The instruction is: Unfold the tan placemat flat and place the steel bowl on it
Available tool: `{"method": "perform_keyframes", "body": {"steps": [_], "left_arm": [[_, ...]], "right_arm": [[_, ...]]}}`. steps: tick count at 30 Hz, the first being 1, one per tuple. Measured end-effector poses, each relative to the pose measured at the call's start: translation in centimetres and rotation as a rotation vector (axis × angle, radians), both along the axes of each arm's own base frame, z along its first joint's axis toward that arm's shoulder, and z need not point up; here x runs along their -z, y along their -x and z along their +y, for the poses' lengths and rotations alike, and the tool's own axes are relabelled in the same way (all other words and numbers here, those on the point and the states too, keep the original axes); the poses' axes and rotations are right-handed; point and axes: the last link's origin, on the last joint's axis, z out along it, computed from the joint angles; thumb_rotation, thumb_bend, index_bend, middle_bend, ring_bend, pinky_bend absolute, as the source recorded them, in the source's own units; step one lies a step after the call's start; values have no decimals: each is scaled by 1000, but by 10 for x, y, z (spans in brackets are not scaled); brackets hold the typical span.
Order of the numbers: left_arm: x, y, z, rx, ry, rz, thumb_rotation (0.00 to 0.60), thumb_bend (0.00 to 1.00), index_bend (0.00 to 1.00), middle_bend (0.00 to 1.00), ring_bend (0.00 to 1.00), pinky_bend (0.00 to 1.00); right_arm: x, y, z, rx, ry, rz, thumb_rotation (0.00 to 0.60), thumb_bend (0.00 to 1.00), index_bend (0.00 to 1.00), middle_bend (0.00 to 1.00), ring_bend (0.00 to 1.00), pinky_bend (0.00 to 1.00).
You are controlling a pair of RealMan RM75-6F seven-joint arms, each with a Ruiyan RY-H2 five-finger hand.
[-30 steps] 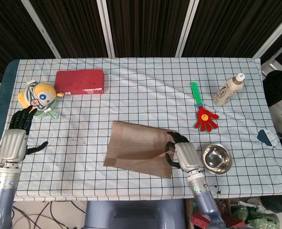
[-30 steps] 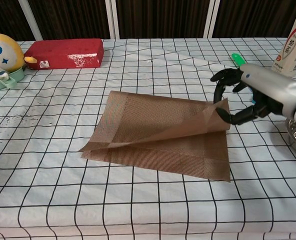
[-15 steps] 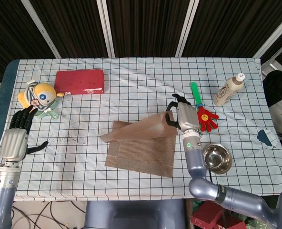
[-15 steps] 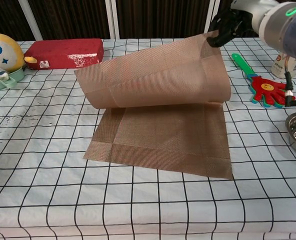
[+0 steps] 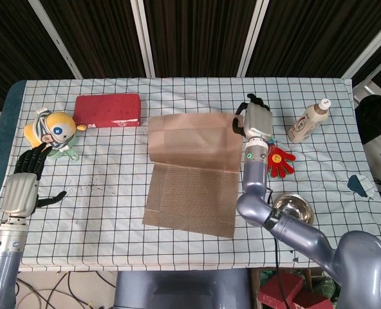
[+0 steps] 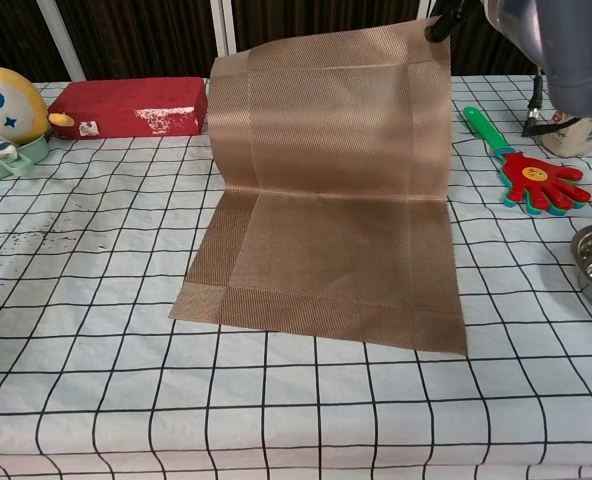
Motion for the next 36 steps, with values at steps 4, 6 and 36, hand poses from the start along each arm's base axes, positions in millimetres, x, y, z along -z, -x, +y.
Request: {"method": "perform_keyframes", "body": {"steps": [4, 6, 36], "left_arm": [[1, 0, 0, -3, 2, 1, 600, 8, 0, 0, 0, 49], [1, 0, 1, -4, 1, 2, 600, 9, 0, 0, 0, 49], [-1, 0, 0, 11, -25, 4, 600, 9, 0, 0, 0, 49]], "right_arm": [[6, -3, -15, 27, 0, 19, 600, 219, 172, 49, 104, 171], [12, -5, -18, 30, -16, 34, 600, 181, 64, 43, 104, 171], [37, 21, 140, -301, -344, 268, 600, 32, 198, 65, 104, 171]]}}
